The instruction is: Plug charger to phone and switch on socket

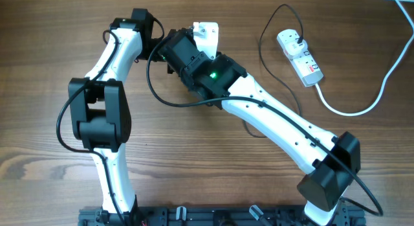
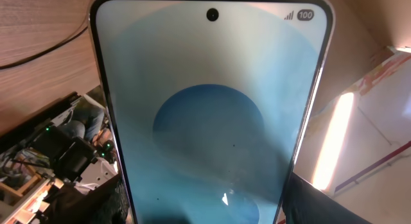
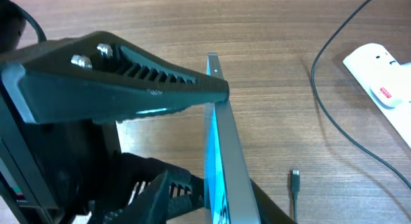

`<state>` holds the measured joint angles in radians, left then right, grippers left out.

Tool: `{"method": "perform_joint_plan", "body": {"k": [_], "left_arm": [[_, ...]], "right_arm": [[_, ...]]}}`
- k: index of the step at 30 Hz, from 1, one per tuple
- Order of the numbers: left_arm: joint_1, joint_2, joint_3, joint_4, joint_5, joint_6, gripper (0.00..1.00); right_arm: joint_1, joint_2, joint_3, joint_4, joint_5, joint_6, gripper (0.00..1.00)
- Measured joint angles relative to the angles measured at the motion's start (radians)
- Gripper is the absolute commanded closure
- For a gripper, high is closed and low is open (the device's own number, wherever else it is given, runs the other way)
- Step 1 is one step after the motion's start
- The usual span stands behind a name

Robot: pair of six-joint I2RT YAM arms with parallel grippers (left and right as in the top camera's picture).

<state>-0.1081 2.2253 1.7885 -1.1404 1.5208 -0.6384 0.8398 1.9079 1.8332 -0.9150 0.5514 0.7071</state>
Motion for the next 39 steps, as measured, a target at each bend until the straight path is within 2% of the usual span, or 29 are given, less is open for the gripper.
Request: {"method": "perform_joint_plan", "body": {"k": [3, 11, 18, 26, 29, 32, 36, 39], "left_arm": [[0.000, 0.000, 0.000, 0.000, 0.000, 0.000, 0.30], [0.003, 0.000, 0.000, 0.000, 0.000, 0.000, 0.30], [0.008, 0.000, 0.000, 0.000, 0.004, 0.000, 0.30], [0.008, 0.000, 0.000, 0.056, 0.019, -0.001, 0.12], [0.009, -0.001, 0.000, 0.063, 0.024, -0.004, 0.03], [0.013, -0.001, 0.000, 0.064, 0.026, -0.006, 0.00], [0.017, -0.002, 0.000, 0.065, 0.027, -0.016, 0.02], [0.017, -0.002, 0.000, 0.065, 0.027, -0.051, 0.13]], "right_arm": [[0.000, 0.000, 0.000, 0.005, 0.002, 0.000, 0.70], [-0.001, 0.000, 0.000, 0.004, 0.013, 0.000, 0.96], [-0.003, 0.000, 0.000, 0.005, 0.018, 0.004, 0.96], [-0.003, 0.000, 0.000, 0.022, 0.018, 0.006, 0.96], [-0.003, 0.000, 0.000, 0.022, 0.037, 0.053, 0.96], [-0.003, -0.002, 0.000, 0.023, 0.084, 0.132, 0.96], [-0.003, -0.015, 0.000, 0.022, 0.120, 0.267, 0.96], [-0.003, -0.042, 0.000, 0.019, 0.132, 0.451, 0.95]]}}
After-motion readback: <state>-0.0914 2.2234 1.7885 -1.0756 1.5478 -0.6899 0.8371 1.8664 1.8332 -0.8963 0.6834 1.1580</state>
